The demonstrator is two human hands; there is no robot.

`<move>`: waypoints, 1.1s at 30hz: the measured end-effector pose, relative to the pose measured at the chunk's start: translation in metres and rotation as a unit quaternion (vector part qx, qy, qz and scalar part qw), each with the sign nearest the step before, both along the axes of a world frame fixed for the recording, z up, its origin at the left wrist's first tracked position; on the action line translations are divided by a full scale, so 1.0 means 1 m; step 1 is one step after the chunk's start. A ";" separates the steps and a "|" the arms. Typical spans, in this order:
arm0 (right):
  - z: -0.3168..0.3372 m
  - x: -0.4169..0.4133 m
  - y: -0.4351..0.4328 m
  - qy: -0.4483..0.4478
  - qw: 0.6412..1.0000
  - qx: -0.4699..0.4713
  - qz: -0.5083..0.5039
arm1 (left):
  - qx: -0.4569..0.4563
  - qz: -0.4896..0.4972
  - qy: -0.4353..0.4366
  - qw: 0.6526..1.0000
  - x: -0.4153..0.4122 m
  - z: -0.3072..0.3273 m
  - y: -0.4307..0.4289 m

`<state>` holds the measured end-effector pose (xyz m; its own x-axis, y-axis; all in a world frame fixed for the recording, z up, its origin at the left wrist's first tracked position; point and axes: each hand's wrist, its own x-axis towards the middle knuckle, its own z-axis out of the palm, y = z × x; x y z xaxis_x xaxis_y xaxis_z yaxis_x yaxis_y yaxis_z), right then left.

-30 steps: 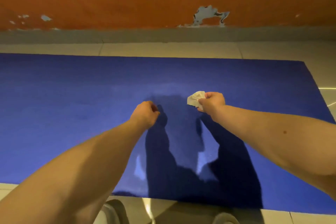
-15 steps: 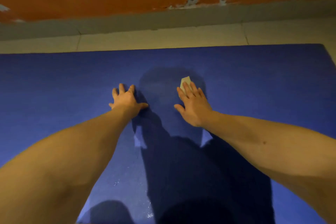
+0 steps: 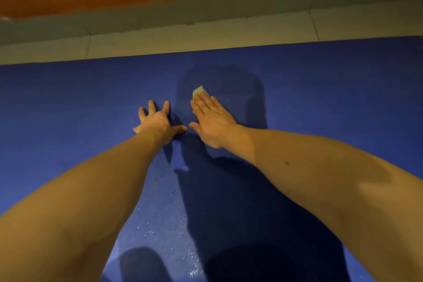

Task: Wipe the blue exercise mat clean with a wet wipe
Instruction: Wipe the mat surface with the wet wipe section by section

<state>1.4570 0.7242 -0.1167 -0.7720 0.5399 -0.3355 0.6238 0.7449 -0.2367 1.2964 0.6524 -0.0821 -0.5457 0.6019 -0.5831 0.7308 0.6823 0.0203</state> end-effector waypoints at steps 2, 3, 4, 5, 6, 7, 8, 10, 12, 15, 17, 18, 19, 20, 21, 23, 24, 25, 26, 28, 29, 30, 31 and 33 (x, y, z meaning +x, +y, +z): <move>0.003 0.008 0.016 -0.015 1.000 0.028 -0.001 | 0.004 -0.002 -0.003 1.000 -0.001 0.001 0.000; 0.003 0.014 0.027 -0.022 0.999 0.042 -0.012 | 0.009 -0.004 -0.005 1.000 -0.001 0.001 -0.001; 0.002 0.020 0.040 -0.028 0.998 0.054 -0.030 | 0.013 -0.006 -0.006 1.000 -0.001 0.002 -0.002; 0.003 0.029 0.053 -0.030 0.996 0.062 -0.058 | 0.016 -0.009 -0.006 1.000 -0.001 0.002 -0.003; 0.005 0.039 0.065 -0.025 0.993 0.064 -0.098 | 0.018 -0.010 -0.007 1.000 -0.001 0.002 -0.004; 0.006 0.049 0.076 -0.020 0.987 0.063 -0.146 | 0.018 -0.011 -0.007 1.000 -0.001 0.001 -0.004; 0.007 0.057 0.085 -0.018 0.979 0.056 -0.194 | 0.018 -0.010 -0.008 1.000 -0.001 0.001 -0.004; 0.005 0.062 0.095 -0.021 0.965 0.044 -0.259 | 0.017 -0.010 -0.005 1.000 -0.001 0.001 -0.003; 0.002 0.045 0.088 -0.015 0.958 0.028 -0.284 | 0.014 -0.011 -0.004 1.000 -0.001 0.002 -0.002; -0.002 0.002 0.052 0.007 0.979 0.038 -0.199 | 0.017 -0.011 -0.001 1.000 -0.002 0.002 -0.002; 0.001 -0.019 0.027 0.031 0.994 0.022 -0.105 | 0.016 -0.011 0.001 1.000 -0.002 0.001 -0.002; 0.003 -0.024 0.019 0.031 0.997 0.013 -0.067 | 0.015 -0.011 0.002 1.000 -0.002 0.000 -0.002; 0.002 -0.025 0.019 0.026 0.999 0.012 -0.038 | 0.014 -0.012 0.004 1.000 -0.002 0.001 -0.002; 0.002 -0.023 0.023 0.021 0.999 0.019 -0.019 | 0.012 -0.013 0.004 1.000 -0.002 0.002 -0.002; 0.002 -0.019 0.030 0.013 0.999 0.031 -0.006 | 0.009 -0.012 0.001 1.000 -0.002 0.003 -0.001; 0.003 -0.007 0.051 -0.006 0.999 0.053 -0.010 | 0.004 -0.006 -0.008 1.000 -0.001 0.006 0.000; 0.003 -0.001 0.063 -0.014 0.998 0.056 -0.037 | 0.002 -0.005 -0.008 1.000 -0.001 0.007 0.000; 0.004 0.006 0.077 -0.024 0.995 0.056 -0.078 | -0.001 -0.006 -0.007 1.000 -0.001 0.007 0.000; 0.005 0.013 0.091 -0.035 0.990 0.054 -0.125 | -0.003 -0.007 -0.005 1.000 -0.001 0.008 0.000; 0.007 0.026 0.110 -0.064 0.974 0.055 -0.210 | -0.004 -0.008 -0.005 1.000 0.000 0.008 0.000; 0.007 0.027 0.114 -0.072 0.966 0.055 -0.243 | -0.003 -0.009 -0.005 1.000 0.000 0.008 0.000; 0.007 0.023 0.114 -0.074 0.960 0.052 -0.266 | -0.004 -0.008 -0.005 1.000 0.001 0.009 0.001; 0.008 0.014 0.110 -0.070 0.957 0.047 -0.279 | -0.004 -0.008 -0.005 1.000 0.001 0.009 0.000; 0.008 -0.010 0.092 -0.046 0.964 0.051 -0.258 | -0.002 -0.009 -0.003 1.000 0.001 0.009 0.001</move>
